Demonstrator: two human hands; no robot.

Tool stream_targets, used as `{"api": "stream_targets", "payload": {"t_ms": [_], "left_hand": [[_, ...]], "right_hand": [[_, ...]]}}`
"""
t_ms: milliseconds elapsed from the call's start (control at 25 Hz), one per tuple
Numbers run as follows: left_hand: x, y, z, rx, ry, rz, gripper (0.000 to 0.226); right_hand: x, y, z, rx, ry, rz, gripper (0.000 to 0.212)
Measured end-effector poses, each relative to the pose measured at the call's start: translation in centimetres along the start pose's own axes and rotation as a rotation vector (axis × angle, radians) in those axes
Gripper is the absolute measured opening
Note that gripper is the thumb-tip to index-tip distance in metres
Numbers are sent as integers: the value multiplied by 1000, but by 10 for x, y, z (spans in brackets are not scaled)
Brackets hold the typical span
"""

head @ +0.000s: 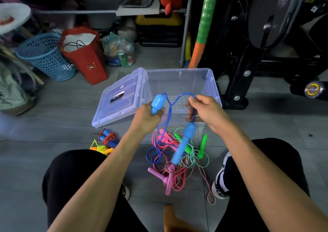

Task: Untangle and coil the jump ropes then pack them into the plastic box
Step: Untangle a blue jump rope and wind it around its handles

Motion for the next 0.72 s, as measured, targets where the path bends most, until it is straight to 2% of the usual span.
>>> {"api": "stream_targets", "payload": {"t_ms": [80,160,280,400,520,640,720], "left_hand": [[-1,-3,0,202,39,94,27],[-1,-2,1,234,48,127,33],[-3,0,7,96,42,89,37],[0,-2,4,-44,-42,53,34],[4,-10,1,7,-65,216,33],[11,-21,-4,142,11,397,37],[15,-22,-7,141,11,431,28]], "right_hand": [[-3,1,-4,-20,-81,-63,30],[-7,4,-8,51,-155,-108,32],[-9,6,-9,5,-174,-152,32],[-7,3,-4,-112,-151,-168,31],[-7,2,-2,-334,-226,-170,32],[-5,-1,-4,-448,-289,-200,33],[-4,-3,-5,-509,-306,-207,33]]}}
Point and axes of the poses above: each hand's wrist, its own x-axis away from the middle knuckle, its own y-axis out of the back of the hand, z = x × y, the point moved 2 cm from there along -x, towards the middle knuckle, and after that the axes turned 1 degree about y, right-handed, at the moved point
